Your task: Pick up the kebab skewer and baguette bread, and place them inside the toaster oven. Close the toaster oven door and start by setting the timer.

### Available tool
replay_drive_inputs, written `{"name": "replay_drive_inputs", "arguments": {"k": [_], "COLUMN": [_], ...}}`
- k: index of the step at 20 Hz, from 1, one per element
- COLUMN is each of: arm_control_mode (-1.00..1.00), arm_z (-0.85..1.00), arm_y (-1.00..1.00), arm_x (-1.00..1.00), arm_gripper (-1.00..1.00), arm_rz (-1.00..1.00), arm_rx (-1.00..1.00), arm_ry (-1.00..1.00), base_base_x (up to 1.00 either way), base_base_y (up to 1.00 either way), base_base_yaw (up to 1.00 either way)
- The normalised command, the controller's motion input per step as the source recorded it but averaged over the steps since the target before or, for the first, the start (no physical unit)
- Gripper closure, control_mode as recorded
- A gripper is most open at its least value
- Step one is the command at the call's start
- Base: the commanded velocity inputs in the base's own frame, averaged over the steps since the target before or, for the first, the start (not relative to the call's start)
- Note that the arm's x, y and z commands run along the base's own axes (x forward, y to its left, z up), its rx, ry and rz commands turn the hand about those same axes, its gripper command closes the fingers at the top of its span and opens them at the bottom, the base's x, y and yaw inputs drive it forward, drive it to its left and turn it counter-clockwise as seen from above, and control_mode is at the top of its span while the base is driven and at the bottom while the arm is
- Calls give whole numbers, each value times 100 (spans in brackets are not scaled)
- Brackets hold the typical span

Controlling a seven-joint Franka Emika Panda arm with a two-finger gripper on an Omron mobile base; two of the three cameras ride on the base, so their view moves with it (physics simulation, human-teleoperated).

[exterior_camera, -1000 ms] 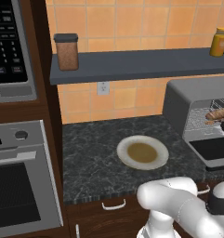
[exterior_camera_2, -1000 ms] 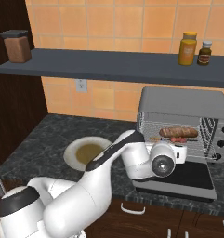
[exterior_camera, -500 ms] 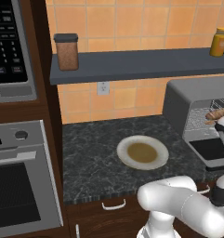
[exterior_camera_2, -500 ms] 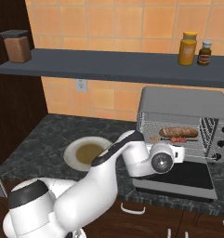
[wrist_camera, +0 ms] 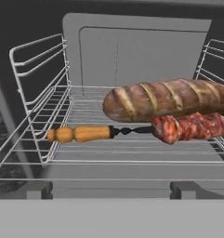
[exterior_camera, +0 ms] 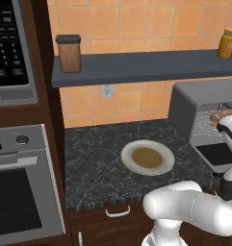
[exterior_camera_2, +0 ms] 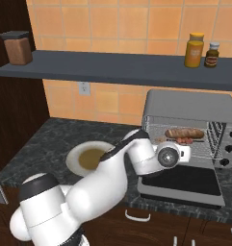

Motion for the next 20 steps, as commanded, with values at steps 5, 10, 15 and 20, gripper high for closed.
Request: {"name": "replay_drive_inputs", "arguments": {"k": [5,10,15,20], "arm_control_mode": [-100,-100,-100,-100], "arm_z": [-31,-35,-49,-48], "arm_y": [0,0,0,-7], "arm_x": [16,17,17,17], "arm_gripper": [-100,-100,-100,-100], "arm_rz": [0,0,0,0], "arm_rx": [0,-1,0,0], "arm_ry": [1,0,-6,-8], "base_base_x": [0,0,0,0], "base_base_y": [0,0,0,0], "base_base_yaw": [0,0,0,0]}}
